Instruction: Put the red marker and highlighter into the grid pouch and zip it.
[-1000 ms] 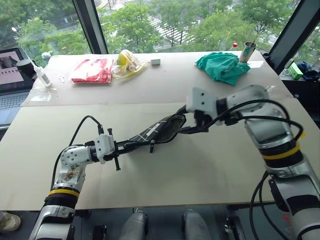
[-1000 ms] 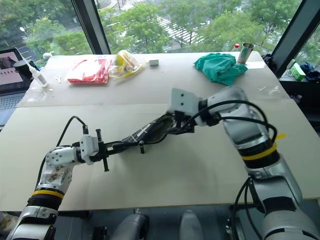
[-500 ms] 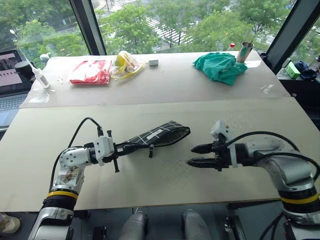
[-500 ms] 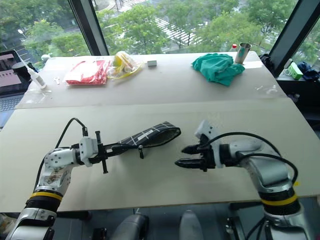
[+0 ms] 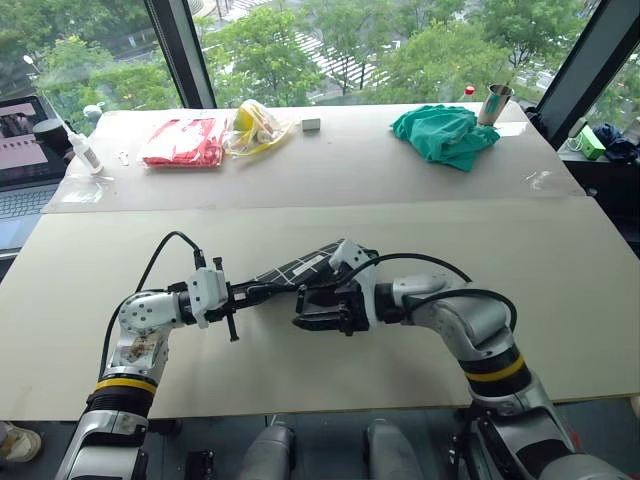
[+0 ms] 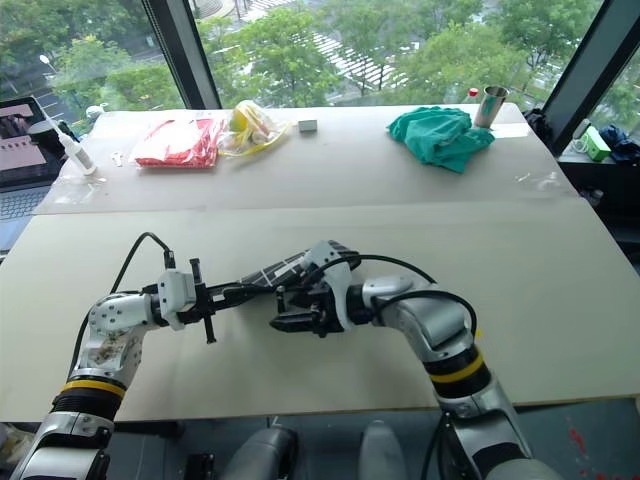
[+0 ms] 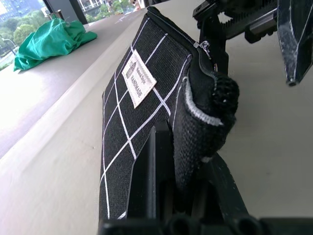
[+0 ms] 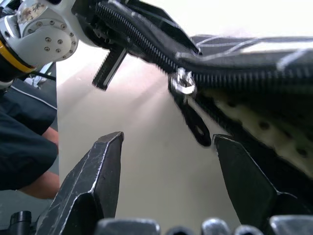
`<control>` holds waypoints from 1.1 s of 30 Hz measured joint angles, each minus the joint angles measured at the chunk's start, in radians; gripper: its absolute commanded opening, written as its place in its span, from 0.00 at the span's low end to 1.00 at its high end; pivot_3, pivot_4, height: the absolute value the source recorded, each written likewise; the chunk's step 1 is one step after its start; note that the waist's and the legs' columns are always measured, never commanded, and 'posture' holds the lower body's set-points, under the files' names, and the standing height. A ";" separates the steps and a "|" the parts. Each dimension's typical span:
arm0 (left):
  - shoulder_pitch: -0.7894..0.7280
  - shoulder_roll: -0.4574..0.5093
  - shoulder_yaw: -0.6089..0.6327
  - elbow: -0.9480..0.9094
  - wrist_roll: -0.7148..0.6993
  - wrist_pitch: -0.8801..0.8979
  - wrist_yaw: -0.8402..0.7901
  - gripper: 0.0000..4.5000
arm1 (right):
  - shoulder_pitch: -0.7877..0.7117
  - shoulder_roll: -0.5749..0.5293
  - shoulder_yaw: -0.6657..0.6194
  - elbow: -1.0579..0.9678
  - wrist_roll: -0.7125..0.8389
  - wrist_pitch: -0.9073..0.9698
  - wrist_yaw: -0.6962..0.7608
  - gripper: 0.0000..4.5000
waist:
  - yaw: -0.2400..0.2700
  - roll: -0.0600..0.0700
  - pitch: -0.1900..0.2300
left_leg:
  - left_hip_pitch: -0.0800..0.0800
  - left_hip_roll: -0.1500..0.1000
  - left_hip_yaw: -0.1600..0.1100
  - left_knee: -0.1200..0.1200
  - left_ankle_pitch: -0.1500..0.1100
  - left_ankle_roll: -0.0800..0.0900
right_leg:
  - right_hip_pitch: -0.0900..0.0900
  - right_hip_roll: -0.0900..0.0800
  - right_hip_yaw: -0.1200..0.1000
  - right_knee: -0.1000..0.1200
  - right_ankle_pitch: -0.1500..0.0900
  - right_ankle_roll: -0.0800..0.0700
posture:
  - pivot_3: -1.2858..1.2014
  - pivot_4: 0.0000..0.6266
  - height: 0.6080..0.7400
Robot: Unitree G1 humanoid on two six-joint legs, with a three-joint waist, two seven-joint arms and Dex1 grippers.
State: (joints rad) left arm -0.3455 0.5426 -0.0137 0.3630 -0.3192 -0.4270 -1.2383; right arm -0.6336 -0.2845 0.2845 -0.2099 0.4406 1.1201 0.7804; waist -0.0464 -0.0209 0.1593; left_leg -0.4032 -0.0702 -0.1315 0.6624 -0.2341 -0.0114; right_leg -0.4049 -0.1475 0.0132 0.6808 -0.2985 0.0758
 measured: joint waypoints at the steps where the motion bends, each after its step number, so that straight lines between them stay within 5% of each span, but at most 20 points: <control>1: -0.001 0.000 0.000 0.000 0.000 0.000 0.001 0.00 | -0.016 0.013 0.003 0.011 -0.003 -0.001 -0.009 0.73 | 0.000 0.000 0.000 | 0.000 0.000 0.000 0.000 0.000 0.000 | 0.000 0.000 0.000 0.000 0.000 0.000 | 0.52 0.24 1.00; 7: -0.002 -0.001 0.000 0.000 0.000 0.001 0.011 0.00 | -0.037 0.058 0.021 0.068 -0.026 -0.035 -0.055 0.73 | 0.001 0.000 0.000 | 0.000 0.000 0.000 0.000 0.000 0.000 | 0.000 0.000 0.000 0.000 0.000 0.000 | 0.52 0.24 1.00; 18: -0.002 -0.002 0.000 0.000 0.000 0.000 0.013 0.00 | -0.041 0.017 0.019 0.075 -0.033 -0.066 -0.064 0.02 | -0.002 0.000 0.000 | 0.000 0.000 0.000 0.000 0.000 0.000 | 0.000 0.000 0.000 0.000 0.000 0.000 | 0.52 0.24 1.00; 29: -0.011 -0.003 -0.001 0.004 0.000 -0.004 0.013 0.00 | -0.057 -0.033 0.007 0.041 -0.012 -0.059 -0.055 0.02 | 0.000 0.000 0.000 | 0.000 0.000 0.000 0.000 0.000 0.000 | 0.000 0.000 0.000 0.000 0.000 0.000 | 0.52 0.24 1.00; 33: -0.016 -0.004 -0.002 0.006 -0.001 -0.007 0.009 0.00 | -0.053 -0.163 -0.040 -0.105 0.069 -0.020 0.019 0.02 | 0.004 0.000 0.000 | -0.001 -0.001 0.000 0.000 0.000 0.001 | 0.000 0.000 0.000 -0.001 0.000 0.000 | 0.52 0.24 1.00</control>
State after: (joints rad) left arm -0.3616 0.5391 -0.0158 0.3692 -0.3201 -0.4341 -1.2292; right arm -0.6868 -0.4473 0.2443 -0.3154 0.5096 1.1000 0.7991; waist -0.0420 -0.0210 0.1592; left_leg -0.4046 -0.0707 -0.1318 0.6624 -0.2344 -0.0109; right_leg -0.4053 -0.1477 0.0131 0.6800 -0.2984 0.0758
